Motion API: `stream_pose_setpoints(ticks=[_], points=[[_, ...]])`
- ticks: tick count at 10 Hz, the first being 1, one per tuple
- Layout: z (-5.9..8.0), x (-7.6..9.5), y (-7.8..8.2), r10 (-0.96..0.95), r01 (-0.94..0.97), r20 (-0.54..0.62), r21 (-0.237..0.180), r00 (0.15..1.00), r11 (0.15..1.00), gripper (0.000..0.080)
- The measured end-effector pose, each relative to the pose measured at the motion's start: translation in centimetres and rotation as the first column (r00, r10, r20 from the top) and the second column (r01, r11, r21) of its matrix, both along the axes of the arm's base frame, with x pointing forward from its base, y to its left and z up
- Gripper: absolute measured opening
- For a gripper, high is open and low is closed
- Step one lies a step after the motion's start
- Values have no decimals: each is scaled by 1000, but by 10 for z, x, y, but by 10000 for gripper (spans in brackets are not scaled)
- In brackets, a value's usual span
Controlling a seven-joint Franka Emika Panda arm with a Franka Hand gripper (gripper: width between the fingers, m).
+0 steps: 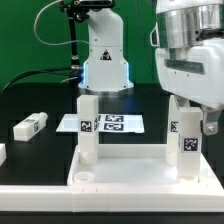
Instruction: Assemble desk
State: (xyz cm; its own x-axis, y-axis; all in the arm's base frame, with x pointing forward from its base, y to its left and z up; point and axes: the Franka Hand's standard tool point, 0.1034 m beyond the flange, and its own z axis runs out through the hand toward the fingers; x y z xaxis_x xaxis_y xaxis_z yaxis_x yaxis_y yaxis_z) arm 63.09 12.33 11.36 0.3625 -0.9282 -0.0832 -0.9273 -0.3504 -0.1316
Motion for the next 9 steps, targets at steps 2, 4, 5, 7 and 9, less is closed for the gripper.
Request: stream_pose_setpoints(ticks=[2, 4, 5, 7, 9], points=[[4, 0, -1, 259, -257, 51, -37, 965, 966, 648], [3, -2, -3, 389, -386, 58, -58, 919, 921, 649], [3, -2, -3, 418, -415, 60, -63, 906, 908, 649], [6, 2, -9, 672, -661, 55, -136, 738, 738, 649], [6, 4, -10, 722, -709, 47, -151, 691, 689, 649]])
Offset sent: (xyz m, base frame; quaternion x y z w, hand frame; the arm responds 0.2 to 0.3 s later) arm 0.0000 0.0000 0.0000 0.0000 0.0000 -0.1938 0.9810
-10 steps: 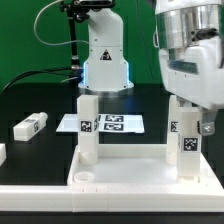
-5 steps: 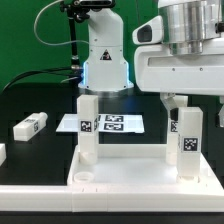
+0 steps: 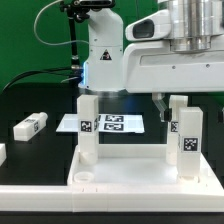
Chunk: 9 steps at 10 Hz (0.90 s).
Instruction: Assemble desk
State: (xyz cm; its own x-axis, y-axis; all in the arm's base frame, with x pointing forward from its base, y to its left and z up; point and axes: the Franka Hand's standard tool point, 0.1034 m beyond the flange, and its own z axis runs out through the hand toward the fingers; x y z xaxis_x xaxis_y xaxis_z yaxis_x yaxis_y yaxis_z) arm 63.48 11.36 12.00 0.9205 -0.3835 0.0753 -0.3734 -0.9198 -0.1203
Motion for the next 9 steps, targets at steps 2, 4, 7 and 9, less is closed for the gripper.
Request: stream_pose_setpoints(ticks=[2, 4, 7, 9], points=[[0, 0, 0, -20, 20, -2, 2, 1000, 1000, 523], [-1, 0, -1, -151, 152, -16, 17, 988, 988, 388], [-1, 0, -3, -381, 383, -42, 38, 924, 923, 294], [-1, -1, -2, -625, 631, -86, 57, 776, 774, 294]])
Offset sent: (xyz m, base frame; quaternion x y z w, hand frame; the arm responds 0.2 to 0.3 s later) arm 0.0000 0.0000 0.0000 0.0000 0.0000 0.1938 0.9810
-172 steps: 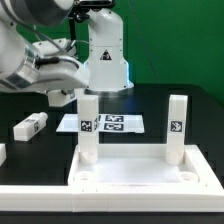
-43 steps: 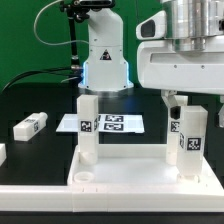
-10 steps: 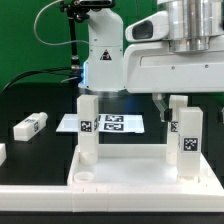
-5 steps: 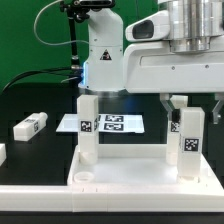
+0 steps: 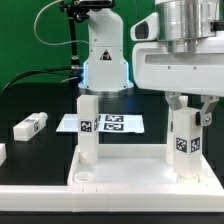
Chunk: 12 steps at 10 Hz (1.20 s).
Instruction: Assemble desk
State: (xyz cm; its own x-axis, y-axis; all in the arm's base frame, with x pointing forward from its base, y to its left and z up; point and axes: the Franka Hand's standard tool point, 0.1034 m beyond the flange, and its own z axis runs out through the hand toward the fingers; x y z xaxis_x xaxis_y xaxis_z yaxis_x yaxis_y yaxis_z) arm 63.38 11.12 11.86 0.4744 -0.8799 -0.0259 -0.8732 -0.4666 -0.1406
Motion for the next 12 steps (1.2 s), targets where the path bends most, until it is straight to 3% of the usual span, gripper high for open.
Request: stream_pose_setpoints(ticks=[2, 4, 5, 6, 8, 9, 11, 12], points=[[-1, 0, 8, -352, 354, -36, 63, 935, 933, 294], [-1, 2, 10, -545, 549, -64, 105, 836, 829, 294], [-2, 1, 11, -551, 555, -66, 105, 832, 825, 294], [-2, 1, 11, -531, 534, -61, 104, 845, 839, 294], [-2, 1, 11, -489, 491, -53, 97, 871, 866, 526], [0, 1, 12, -325, 326, -29, 63, 945, 943, 610], [-1, 2, 16, -13, 12, 17, 22, 1000, 1000, 643], [-2, 1, 20, 34, -35, 31, 15, 999, 999, 648]])
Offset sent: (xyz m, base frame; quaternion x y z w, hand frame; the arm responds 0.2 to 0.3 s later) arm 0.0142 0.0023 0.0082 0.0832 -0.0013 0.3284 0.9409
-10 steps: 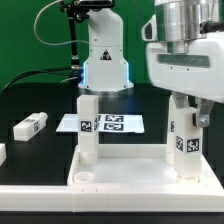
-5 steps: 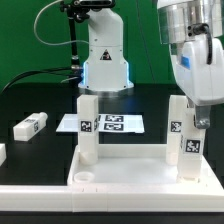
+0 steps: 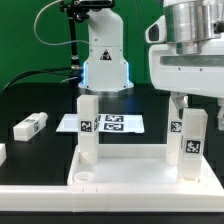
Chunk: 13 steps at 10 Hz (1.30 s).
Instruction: Assemble desk
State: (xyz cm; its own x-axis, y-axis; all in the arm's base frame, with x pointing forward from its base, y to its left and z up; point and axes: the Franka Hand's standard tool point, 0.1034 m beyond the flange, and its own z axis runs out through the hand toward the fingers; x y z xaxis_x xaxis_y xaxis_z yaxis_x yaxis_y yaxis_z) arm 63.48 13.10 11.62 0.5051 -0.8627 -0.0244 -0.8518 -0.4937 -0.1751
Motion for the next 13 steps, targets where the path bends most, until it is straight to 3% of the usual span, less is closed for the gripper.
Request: stream_pose_setpoints(ticks=[3, 4, 5, 7, 8, 9, 10, 11, 12, 13], points=[[-1, 0, -2, 219, -218, 20, -36, 976, 975, 649], [0, 0, -6, 353, -351, 17, -69, 935, 934, 649], [2, 3, -16, 518, -515, -2, -121, 855, 849, 649], [3, 7, -28, 713, -702, -9, -178, 701, 689, 649], [3, 7, -28, 689, -680, -6, -173, 725, 713, 649], [3, 7, -28, 677, -668, -5, -171, 736, 724, 541], [3, 7, -28, 677, -668, -5, -171, 736, 724, 379], [3, 7, -27, 612, -605, 2, -156, 791, 781, 379], [2, 7, -27, 576, -569, 4, -150, 818, 809, 287], [2, 7, -28, 515, -509, 5, -139, 857, 849, 287]])
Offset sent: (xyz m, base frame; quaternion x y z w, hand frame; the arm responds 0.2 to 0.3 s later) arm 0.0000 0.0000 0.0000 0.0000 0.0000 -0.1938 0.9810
